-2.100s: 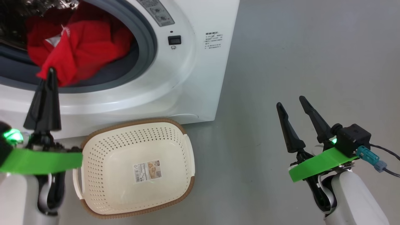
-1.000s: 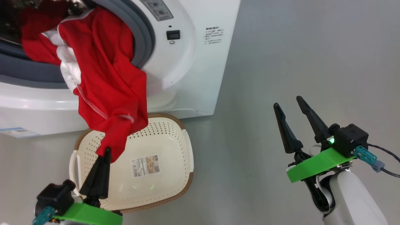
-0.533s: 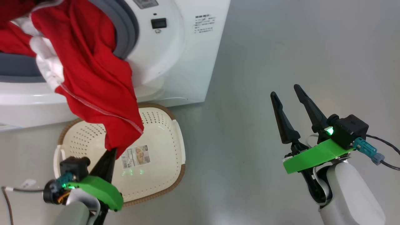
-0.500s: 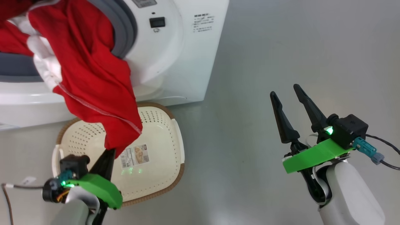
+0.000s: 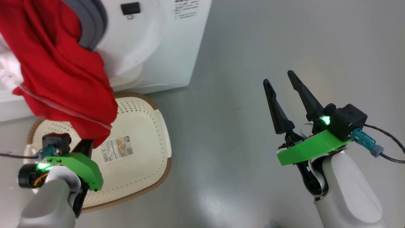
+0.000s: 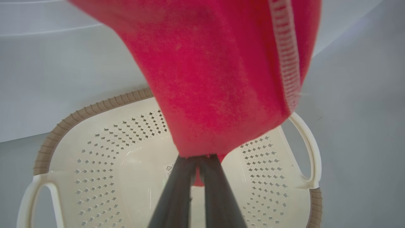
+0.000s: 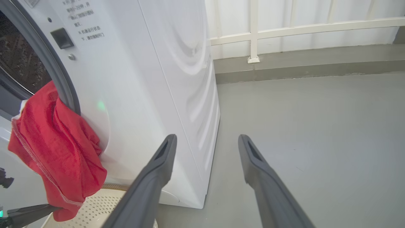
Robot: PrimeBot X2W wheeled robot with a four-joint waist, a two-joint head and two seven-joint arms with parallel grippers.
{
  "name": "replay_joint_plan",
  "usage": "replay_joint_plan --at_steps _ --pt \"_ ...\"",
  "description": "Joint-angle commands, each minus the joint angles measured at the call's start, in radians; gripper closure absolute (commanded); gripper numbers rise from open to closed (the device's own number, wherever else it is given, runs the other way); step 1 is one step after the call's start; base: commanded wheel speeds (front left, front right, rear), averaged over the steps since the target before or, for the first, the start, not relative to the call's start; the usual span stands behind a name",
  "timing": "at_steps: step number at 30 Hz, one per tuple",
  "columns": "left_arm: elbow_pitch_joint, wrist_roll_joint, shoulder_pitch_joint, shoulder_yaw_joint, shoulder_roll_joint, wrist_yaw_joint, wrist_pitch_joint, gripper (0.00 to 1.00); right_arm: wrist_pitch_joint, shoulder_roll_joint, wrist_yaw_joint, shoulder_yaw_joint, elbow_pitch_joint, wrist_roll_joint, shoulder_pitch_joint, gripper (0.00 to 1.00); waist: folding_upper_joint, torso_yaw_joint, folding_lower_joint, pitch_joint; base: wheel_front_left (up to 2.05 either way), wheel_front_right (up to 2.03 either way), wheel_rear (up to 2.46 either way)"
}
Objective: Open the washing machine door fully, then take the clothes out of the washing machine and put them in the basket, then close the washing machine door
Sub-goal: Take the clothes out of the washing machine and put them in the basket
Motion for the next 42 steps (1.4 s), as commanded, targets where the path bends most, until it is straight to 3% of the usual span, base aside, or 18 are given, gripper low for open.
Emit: replay_joint_plan --at_steps 1,8,10,22,42 --pt "0.010 -0.016 -0.018 0.006 0.040 -0.003 -0.005 0.98 -0.005 0.013 0.002 0.021 -0.026 -0.006 -0.001 0.00 0.0000 -0.023 0.0000 0.021 0.00 0.00 0.00" --pt "0.045 -0.074 -0.063 -0.062 0.053 -0.003 -0.005 0.50 -0.005 0.021 0.002 0.018 -0.029 -0.009 -0.001 0.00 0.0000 -0.033 0.0000 0.035 0.00 0.00 0.00" --pt "0.045 -0.088 -0.068 -0.072 0.054 -0.003 -0.005 0.00 -0.005 0.022 0.002 0.014 -0.029 -0.010 -0.001 0.00 0.0000 -0.032 0.0000 0.035 0.00 0.00 0.00" --pt "-0.017 -0.155 -0.053 -0.053 0.064 -0.003 -0.005 0.00 -0.005 0.017 0.002 0.001 -0.022 -0.016 -0.002 0.00 0.0000 0.000 0.0000 0.009 0.00 0.00 0.00" --pt "-0.273 -0.014 0.073 0.245 0.049 -0.003 -0.006 0.00 -0.005 -0.008 0.002 -0.017 -0.016 -0.014 0.024 0.00 0.0000 0.064 0.0000 -0.057 0.00 0.00 0.00"
